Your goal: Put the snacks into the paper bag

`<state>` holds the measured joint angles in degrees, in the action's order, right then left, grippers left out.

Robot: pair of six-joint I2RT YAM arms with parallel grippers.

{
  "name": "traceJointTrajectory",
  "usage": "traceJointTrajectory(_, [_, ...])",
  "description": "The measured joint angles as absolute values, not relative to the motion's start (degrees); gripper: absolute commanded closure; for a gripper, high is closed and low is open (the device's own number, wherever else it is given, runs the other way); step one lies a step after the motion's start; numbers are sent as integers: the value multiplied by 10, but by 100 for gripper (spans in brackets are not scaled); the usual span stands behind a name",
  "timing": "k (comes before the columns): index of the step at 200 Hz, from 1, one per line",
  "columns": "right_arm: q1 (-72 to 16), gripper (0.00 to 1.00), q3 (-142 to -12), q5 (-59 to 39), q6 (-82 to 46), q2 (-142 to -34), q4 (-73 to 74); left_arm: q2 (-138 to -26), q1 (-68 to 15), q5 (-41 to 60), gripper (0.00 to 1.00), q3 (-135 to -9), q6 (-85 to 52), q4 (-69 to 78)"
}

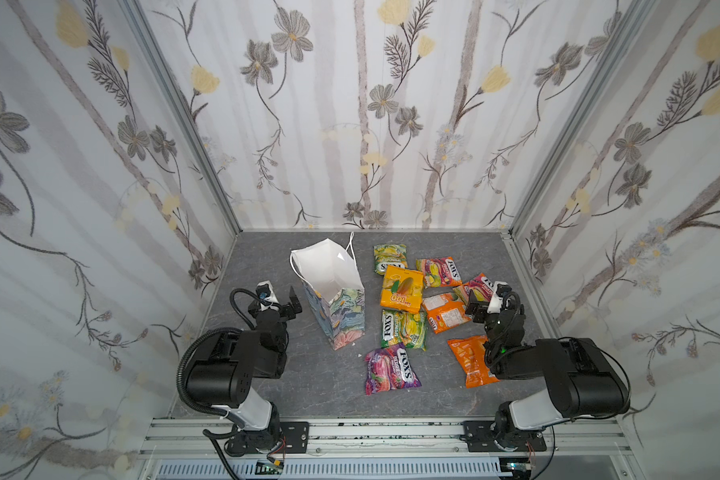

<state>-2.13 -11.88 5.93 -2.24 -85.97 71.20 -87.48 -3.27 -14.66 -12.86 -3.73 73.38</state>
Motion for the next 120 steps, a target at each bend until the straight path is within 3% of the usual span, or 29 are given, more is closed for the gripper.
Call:
traceJointTrajectory(33, [-26, 1, -157, 65, -22, -795, 632, -701, -32, -173, 0, -177, -72, 582])
traceJointTrajectory(65, [-29, 2, -248, 30, -70, -707, 458, -524, -30, -177, 0, -266, -154, 321])
traceJointTrajectory(120, [-154, 5, -348, -59, -142, -605, 168, -405, -29, -94, 0, -385, -243, -43])
